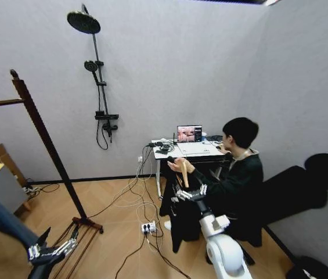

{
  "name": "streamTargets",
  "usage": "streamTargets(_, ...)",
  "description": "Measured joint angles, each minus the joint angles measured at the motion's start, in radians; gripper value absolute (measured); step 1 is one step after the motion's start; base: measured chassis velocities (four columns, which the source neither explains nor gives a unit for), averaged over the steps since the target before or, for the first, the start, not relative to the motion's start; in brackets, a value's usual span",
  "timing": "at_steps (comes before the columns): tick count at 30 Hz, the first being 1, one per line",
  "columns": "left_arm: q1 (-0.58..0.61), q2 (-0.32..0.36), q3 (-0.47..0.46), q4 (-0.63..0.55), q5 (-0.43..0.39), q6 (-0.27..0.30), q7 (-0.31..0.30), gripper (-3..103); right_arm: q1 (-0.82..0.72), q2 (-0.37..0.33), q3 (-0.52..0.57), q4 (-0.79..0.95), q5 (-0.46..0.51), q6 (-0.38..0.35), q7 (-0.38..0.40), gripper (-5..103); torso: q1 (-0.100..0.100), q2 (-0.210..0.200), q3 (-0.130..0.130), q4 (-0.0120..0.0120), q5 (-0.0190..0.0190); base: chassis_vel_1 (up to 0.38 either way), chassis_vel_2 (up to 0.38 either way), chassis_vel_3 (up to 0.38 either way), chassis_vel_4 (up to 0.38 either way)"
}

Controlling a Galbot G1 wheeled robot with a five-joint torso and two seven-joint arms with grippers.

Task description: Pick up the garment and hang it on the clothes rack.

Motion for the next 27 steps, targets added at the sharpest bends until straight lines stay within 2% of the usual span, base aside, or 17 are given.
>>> streamTargets(14, 0.0, 0.0, 0.0, 0.0, 0.0, 0.0, 0.0, 100, 0.136, -0.028, -0.002, -0.153, 0.012, 0.011, 0.009, 101, -0.001, 0.001, 0.0, 0.0002, 0.0001, 0.033, -0.031, -0.018, 0.03)
streamTargets(15, 0.0, 0.0, 0.0, 0.0, 0.0, 0.0, 0.0, 100, 0.149, -0.03, -0.002, -0.166, 0.016, 0.012, 0.01, 97, -0.001, 0.0, 0.0, 0.0001, 0.0002, 0.0, 0.0, 0.0, 0.0)
streamTargets(16, 0.0, 0.0, 0.0, 0.0, 0.0, 0.0, 0.0, 100, 0.149, -0.03, -0.002, -0.166, 0.016, 0.012, 0.01, 97, -0.001, 0.0, 0.0, 0.0001, 0.0002, 0.0, 0.0, 0.0, 0.0)
streamTargets(18, 0.0, 0.0, 0.0, 0.0, 0.0, 0.0, 0.0, 100, 0.172, -0.035, -0.005, -0.189, 0.024, 0.016, 0.011, 87, -0.001, 0.0, 0.0, 0.0001, 0.0001, 0.0, 0.0, 0.0, 0.0)
streamTargets(21, 0.0, 0.0, 0.0, 0.0, 0.0, 0.0, 0.0, 100, 0.179, -0.036, -0.008, -0.196, 0.026, 0.018, 0.011, 82, -0.001, 0.0, 0.0, 0.0001, 0.0001, 0.0, 0.0, 0.0, 0.0)
streamTargets(22, 0.0, 0.0, 0.0, 0.0, 0.0, 0.0, 0.0, 100, 0.185, -0.036, -0.01, -0.202, 0.028, 0.021, 0.01, 76, -0.001, 0.0, 0.0, 0.0001, 0.0001, 0.0, 0.0, 0.0, 0.0)
streamTargets(23, 0.0, 0.0, 0.0, 0.0, 0.0, 0.0, 0.0, 100, 0.189, -0.034, -0.014, -0.206, 0.028, 0.024, 0.009, 65, -0.001, 0.0, 0.0, 0.0001, 0.0, 0.0, 0.0, 0.0, 0.0)
streamTargets(24, 0.0, 0.0, 0.0, 0.0, 0.0, 0.0, 0.0, 100, 0.189, -0.034, -0.014, -0.206, 0.028, 0.024, 0.009, 65, -0.001, 0.0, 0.0, 0.0001, 0.0, 0.0, 0.0, 0.0, 0.0)
streamTargets(26, 0.0, 0.0, 0.0, 0.0, 0.0, 0.0, 0.0, 100, 0.191, -0.029, -0.019, -0.208, 0.028, 0.027, 0.009, 54, -0.001, 0.0, 0.0, 0.0001, 0.0001, 0.0, 0.0, 0.0, 0.0)
streamTargets(27, 0.0, 0.0, 0.0, 0.0, 0.0, 0.0, 0.0, 100, 0.191, -0.027, -0.02, -0.209, 0.028, 0.028, 0.008, 54, -0.001, 0.0, 0.0, 0.0001, 0.0001, 0.0, 0.0, 0.0, 0.0)
